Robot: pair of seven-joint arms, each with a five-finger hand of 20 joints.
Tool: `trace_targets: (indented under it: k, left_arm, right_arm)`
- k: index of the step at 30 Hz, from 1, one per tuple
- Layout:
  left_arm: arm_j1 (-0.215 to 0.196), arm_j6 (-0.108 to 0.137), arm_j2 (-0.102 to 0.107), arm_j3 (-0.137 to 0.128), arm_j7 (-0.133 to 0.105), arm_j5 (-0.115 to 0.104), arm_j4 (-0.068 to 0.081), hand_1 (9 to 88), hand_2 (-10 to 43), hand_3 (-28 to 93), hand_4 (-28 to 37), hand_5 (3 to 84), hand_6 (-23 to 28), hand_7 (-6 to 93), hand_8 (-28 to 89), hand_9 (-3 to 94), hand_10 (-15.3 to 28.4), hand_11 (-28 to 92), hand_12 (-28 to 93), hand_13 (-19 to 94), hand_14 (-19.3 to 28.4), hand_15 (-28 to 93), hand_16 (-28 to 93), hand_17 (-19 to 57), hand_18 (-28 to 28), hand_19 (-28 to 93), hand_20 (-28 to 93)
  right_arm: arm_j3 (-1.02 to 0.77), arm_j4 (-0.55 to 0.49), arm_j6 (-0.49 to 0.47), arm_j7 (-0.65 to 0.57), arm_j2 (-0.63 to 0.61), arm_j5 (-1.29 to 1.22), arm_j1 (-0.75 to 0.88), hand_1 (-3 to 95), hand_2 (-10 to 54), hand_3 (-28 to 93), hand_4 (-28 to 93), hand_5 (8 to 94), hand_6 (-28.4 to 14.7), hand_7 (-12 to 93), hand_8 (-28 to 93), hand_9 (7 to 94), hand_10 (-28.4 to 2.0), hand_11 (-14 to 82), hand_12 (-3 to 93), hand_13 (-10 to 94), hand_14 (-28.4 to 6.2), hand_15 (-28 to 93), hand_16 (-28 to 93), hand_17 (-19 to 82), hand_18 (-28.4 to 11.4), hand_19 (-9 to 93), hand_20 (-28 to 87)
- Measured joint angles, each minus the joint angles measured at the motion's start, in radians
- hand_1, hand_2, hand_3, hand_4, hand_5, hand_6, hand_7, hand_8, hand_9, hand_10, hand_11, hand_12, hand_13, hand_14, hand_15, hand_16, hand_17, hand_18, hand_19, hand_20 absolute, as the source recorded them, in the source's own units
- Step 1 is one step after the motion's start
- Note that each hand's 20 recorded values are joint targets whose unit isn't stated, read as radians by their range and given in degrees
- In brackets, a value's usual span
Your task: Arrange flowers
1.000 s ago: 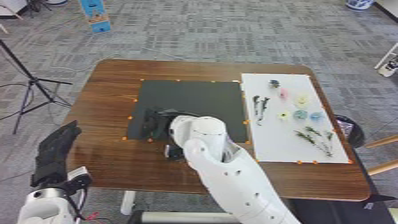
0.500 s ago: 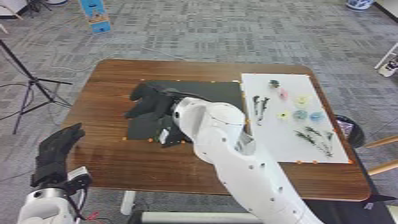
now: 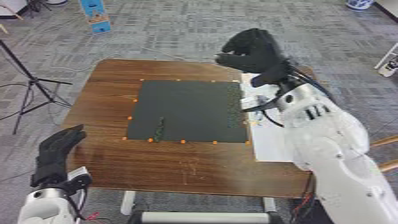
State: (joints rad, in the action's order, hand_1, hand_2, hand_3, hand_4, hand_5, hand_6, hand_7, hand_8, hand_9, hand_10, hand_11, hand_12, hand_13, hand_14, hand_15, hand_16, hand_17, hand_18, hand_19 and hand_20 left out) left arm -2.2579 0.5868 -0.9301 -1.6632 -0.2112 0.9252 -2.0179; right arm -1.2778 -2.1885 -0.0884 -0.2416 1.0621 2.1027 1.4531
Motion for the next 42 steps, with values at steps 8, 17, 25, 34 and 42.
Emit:
trace_targets:
  k: [8, 17, 25, 34, 42]
  left_arm:
    - [0.000, 0.000, -0.002, -0.001, 0.001, 0.002, 0.000, 29.9, 7.4, 71, -23.6, 48.5, 3.1, 22.1, -9, 49.6, 12.1, 28, 15, 37, 14.3, 19, 1, 5.1, 9.9, 12, 17]
    - [0.000, 0.000, -0.002, -0.001, 0.001, 0.002, 0.000, 28.8, 7.6, 71, -24.4, 48.7, 3.1, 21.8, -9, 49.6, 12.1, 27, 15, 37, 14.8, 21, 1, 4.8, 10.3, 13, 17]
    - [0.000, -0.001, -0.004, -0.001, 0.002, 0.003, 0.000, 28.3, 7.4, 71, -24.7, 48.8, 3.1, 21.4, -9, 49.7, 12.2, 27, 15, 38, 15.0, 21, 1, 4.7, 10.4, 13, 16]
    - [0.000, -0.003, -0.008, -0.004, 0.003, 0.008, 0.000, 23.9, 14.5, 70, -28.0, 51.3, 3.3, 20.8, -9, 51.8, 13.1, 27, 15, 39, 13.8, 17, 0, 8.2, 7.9, 10, 16]
    - [0.000, 0.002, 0.007, 0.007, -0.005, -0.009, 0.000, 28.4, 18.4, 71, -28.2, 52.8, 2.9, 21.5, -9, 53.4, 12.9, 27, 15, 40, 13.5, 17, 0, 9.9, 7.3, 10, 17]
  right_arm:
    - [-0.234, -0.027, 0.109, 0.006, -0.205, 0.116, 0.259, 24.0, -3.2, 64, -10, 63.8, -5.5, 35, -4, 70.1, -18.7, 34.5, 33.4, 62, -18.9, 73, 44, 29, -28.4, 78, 64]
    - [-0.377, 0.086, 0.013, -0.053, -0.258, 0.168, 0.429, 21.4, -4.5, 63, -10, 65.1, -5.1, 41, -5, 71.4, -18.6, 37.3, 34.8, 65, -18.6, 73, 46, 31, -28.4, 80, 65]
    - [-0.443, 0.179, -0.028, -0.083, -0.250, 0.222, 0.516, 20.7, -5.5, 62, -9, 65.0, -5.1, 41, -5, 71.4, -18.7, 37.4, 34.8, 65, -18.8, 73, 46, 31, -28.4, 80, 66]
    - [-0.522, 0.180, -0.035, -0.103, -0.211, 0.223, 0.647, 19.7, -5.6, 62, -9, 65.2, -5.2, 41, -5, 71.3, -18.9, 37.0, 34.5, 64, -19.0, 73, 46, 31, -28.4, 79, 66]
    - [-0.437, 0.197, -0.040, -0.110, -0.201, 0.225, 0.639, 21.5, -5.2, 62, -9, 65.5, -5.3, 40, -5, 71.9, -18.8, 37.1, 34.1, 65, -18.8, 73, 46, 31, -28.4, 79, 66]
